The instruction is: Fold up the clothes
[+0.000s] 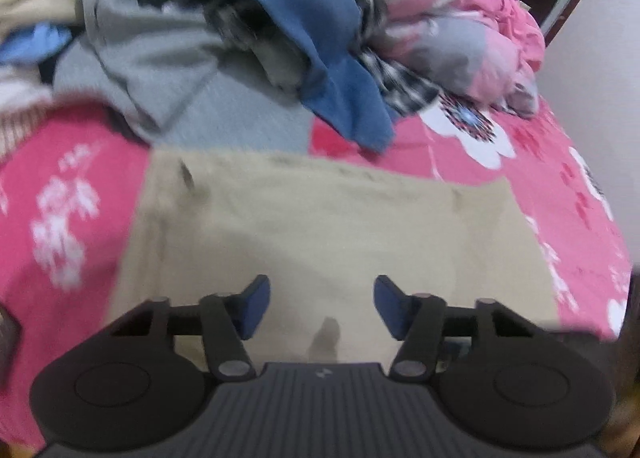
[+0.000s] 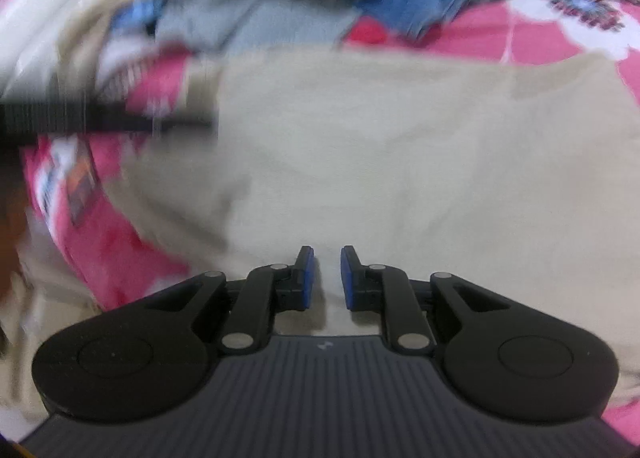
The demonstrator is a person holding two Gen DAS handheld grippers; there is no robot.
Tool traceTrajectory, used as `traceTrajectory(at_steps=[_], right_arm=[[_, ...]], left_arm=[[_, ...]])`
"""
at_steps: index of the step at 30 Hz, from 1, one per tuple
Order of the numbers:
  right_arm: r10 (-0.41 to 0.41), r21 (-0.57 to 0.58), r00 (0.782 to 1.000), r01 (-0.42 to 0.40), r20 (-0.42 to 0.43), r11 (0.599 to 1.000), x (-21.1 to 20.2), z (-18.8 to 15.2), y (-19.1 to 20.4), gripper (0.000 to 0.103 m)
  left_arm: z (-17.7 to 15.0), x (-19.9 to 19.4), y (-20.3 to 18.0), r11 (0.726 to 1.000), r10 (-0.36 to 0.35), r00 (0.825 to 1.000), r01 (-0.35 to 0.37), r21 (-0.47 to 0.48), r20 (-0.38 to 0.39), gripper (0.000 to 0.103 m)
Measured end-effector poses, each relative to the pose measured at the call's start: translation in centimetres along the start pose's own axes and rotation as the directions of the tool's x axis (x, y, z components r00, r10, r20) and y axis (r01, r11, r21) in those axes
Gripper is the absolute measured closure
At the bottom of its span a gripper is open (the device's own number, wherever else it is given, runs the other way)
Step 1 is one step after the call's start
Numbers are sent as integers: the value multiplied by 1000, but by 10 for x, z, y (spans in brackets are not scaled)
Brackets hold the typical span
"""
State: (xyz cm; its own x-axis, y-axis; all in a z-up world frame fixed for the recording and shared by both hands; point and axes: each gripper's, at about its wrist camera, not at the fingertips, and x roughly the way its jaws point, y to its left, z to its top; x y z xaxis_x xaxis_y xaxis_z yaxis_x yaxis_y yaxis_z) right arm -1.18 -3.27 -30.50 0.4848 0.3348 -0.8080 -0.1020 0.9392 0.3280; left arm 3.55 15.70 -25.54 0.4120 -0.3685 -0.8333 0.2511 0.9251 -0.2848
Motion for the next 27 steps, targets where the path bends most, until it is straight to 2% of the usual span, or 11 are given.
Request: traceTrajectory(at_steps=[2,4,8,10,11,14,16,18,21,24,27], right_arm=[[-15,8,999,15,49,1000,-15,17,-15,89],[-14,5,999,14,48,1000,-17,35,-31,89],[38,-179,998,-47,-50,983,18,65,-46,88],[10,-284,994,-40,-105,958,46,75,-48,89],[-3,-300,993,-33,-118,953,62,81,-53,94],[50,-257,996,-67,-73,964,87,114,-73,100],[12,-237,1000,-15,-12,971,95,135,-78,98],[-79,-202,996,84,32,976,104,152,-87,95],[-69,-100,996,74,55,992,91,165,-103,93],[-31,-139,994,45,100,989,53,155,-96,93],[-30,-125,997,39,67,991,33,135,-89,93]], left_arm=[[-11,4,-8,1000,-20,999,20,2,-27,58],[-18,13,-18,999,-24,998,26,46,-55,65],[-33,35,-40,990,26,992,-9,142,-120,67],[-38,38,-45,984,61,991,-40,174,-117,67],[-38,39,-46,984,69,991,-48,172,-118,67],[-38,40,-49,983,90,989,-69,168,-120,66],[-38,41,-50,982,104,987,-82,172,-123,66],[-39,43,-52,979,115,986,-91,183,-120,66],[-38,42,-52,980,119,986,-97,172,-121,66],[-30,37,-50,987,108,987,-92,130,-122,65],[-16,23,-51,989,103,992,-93,115,-75,65]])
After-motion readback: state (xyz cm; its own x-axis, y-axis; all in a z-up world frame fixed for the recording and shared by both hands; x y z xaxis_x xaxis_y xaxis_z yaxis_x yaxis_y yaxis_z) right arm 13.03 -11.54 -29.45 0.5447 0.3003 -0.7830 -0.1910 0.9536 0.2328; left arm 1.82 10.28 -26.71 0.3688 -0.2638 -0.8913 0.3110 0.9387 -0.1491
